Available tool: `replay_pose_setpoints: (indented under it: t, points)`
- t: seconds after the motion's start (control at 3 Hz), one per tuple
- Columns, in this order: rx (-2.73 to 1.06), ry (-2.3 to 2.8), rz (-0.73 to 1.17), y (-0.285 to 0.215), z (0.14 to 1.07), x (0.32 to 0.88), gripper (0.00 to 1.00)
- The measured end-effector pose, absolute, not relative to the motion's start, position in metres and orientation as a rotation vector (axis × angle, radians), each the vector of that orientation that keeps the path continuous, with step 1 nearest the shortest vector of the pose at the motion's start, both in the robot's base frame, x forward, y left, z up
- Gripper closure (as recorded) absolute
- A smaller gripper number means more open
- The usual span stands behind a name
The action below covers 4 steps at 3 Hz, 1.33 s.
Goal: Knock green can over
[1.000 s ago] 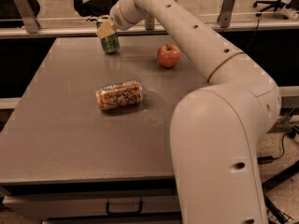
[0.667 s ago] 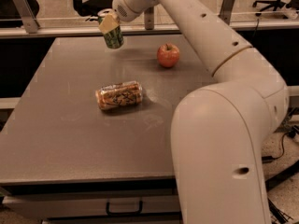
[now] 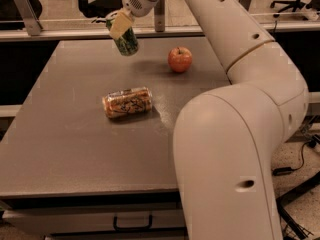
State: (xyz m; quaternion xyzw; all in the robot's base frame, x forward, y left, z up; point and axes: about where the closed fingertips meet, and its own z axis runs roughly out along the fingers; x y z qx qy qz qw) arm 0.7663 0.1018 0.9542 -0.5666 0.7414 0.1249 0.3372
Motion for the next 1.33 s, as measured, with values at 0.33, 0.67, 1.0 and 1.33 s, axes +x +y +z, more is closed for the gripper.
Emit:
replay_pose_setpoints:
  t: [0.33,0.67,1.0,1.33]
  points:
    - [-1.756,1.974,0.297,0.095,0.935,0.728,1.0]
    - [-1.884,1.987,0.278,0.092,0.925,0.714,1.0]
    - [-1.988,1.984,0.211,0.091,0.92,0.708,0.78]
    - [-2.051,1.977,0.161,0.092,0.915,0.704,0.47]
